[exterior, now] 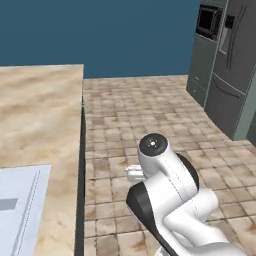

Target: Move the cutting board and knife to the sink. Then move spray from the cabinet to the counter.

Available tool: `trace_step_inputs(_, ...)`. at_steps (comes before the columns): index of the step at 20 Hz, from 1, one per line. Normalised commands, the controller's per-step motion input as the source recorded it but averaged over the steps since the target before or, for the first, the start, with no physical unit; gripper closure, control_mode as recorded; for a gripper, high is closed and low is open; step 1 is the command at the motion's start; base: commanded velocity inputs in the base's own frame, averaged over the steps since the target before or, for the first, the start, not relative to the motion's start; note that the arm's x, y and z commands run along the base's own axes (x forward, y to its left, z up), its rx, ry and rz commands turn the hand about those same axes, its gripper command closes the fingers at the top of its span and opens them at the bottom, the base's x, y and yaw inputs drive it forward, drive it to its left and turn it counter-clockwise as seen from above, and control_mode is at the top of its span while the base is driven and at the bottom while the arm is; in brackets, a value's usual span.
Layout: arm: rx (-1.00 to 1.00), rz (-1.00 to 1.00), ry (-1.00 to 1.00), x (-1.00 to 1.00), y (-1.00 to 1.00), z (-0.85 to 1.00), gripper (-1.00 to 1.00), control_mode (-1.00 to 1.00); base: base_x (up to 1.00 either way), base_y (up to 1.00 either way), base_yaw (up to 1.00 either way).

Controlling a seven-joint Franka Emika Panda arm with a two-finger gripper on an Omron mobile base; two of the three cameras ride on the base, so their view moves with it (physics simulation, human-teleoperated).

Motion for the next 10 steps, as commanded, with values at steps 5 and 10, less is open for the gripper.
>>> trace_step_inputs(5,0.0,0.0,0.0,0.0,0.0,0.0,1.0,1.0,0.34,-0.03,-0.52)
trace_step_inputs(10,0.0,0.0,0.0,0.0,0.0,0.0,1.0,1.0,0.55,-0.03,-0.15)
